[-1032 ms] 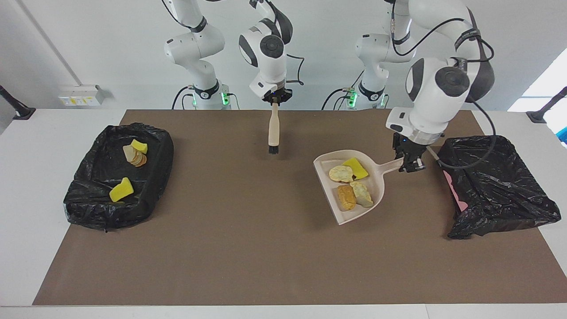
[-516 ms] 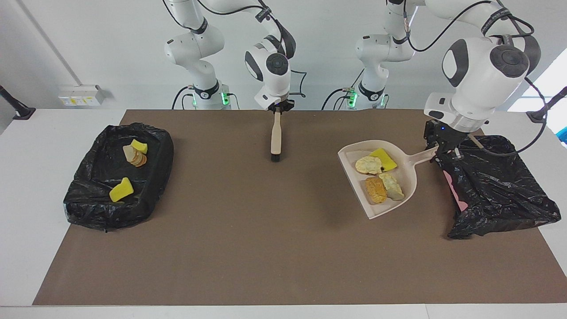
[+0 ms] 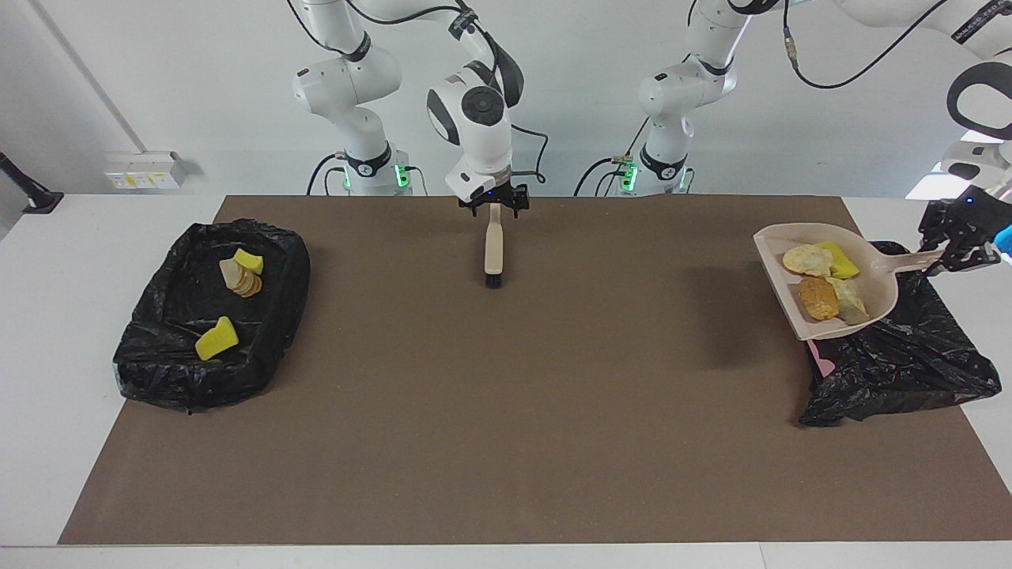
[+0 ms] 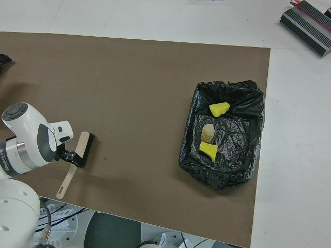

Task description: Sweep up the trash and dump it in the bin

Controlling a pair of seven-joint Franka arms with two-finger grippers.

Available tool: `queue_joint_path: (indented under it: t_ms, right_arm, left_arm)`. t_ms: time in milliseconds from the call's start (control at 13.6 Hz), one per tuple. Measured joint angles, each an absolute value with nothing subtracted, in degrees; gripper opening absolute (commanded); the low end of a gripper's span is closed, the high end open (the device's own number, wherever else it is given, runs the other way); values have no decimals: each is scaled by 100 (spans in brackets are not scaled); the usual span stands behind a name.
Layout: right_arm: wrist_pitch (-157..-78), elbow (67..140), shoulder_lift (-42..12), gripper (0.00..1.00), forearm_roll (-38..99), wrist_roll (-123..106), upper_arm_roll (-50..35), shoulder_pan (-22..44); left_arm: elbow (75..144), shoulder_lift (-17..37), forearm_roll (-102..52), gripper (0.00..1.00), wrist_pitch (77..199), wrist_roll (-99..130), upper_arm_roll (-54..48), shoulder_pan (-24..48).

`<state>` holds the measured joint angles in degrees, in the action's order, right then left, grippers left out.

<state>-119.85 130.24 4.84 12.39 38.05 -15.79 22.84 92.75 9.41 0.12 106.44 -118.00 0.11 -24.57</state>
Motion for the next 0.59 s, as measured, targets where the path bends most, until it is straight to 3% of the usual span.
queue_joint_path:
  t_ms: [221,590]
  right_arm:
    - [-11852,12511,480,100,767,3138,-1549,1447]
    - [-11821,11839,381,100,51,2359,-1294,490]
  left_arm:
    - [9274,1100,210,0,11049,-12453,24,-2975]
    - [9183,1238,1722,0,11716,-12064,-20,-3009]
